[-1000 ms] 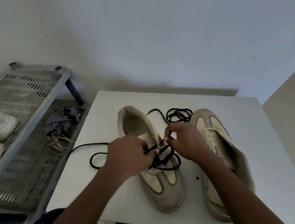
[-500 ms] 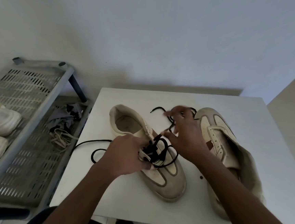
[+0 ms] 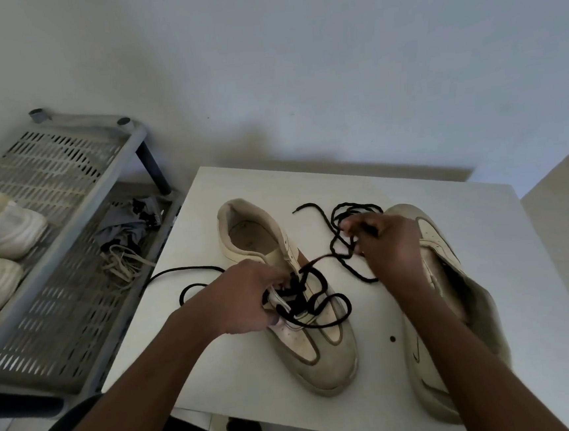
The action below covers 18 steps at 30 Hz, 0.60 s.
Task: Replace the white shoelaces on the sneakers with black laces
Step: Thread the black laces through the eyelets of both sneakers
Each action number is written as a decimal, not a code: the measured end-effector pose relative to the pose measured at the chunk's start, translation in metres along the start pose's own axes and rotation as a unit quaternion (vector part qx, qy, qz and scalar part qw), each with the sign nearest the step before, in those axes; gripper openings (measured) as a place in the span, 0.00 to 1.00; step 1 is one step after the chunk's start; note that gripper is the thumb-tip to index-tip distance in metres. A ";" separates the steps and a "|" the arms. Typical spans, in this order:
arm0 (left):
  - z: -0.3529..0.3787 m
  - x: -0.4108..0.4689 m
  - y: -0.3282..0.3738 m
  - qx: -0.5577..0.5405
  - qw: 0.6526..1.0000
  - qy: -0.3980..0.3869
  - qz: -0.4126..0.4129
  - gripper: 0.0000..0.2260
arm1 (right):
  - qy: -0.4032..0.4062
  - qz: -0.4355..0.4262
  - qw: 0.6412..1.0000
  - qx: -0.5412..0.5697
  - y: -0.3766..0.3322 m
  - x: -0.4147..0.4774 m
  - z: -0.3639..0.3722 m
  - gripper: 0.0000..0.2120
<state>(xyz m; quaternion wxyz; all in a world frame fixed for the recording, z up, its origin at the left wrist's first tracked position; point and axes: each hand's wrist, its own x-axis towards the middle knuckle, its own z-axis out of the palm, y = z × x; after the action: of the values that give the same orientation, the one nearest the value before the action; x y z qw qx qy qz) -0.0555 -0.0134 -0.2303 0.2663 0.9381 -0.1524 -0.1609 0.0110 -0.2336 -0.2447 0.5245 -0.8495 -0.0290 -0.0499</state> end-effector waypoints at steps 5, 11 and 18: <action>0.000 -0.002 -0.001 -0.021 1.000 -0.007 0.010 0.15 | -0.150 -0.028 0.987 -0.058 -0.010 -0.006 0.011 0.10; 0.002 -0.001 -0.004 -0.007 1.000 -0.009 0.009 0.16 | -0.284 -0.052 0.952 -0.098 0.000 -0.011 0.024 0.06; 0.000 -0.004 -0.006 -0.046 0.997 -0.054 0.024 0.13 | -0.290 -0.075 0.943 -0.146 -0.008 -0.013 0.023 0.03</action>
<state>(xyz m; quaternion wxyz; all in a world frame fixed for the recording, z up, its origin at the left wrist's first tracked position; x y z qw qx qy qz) -0.0579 -0.0074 -0.2325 0.3039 0.9109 -0.1816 -0.2117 -0.0017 -0.2091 -0.2493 0.3588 -0.8897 -0.2356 0.1558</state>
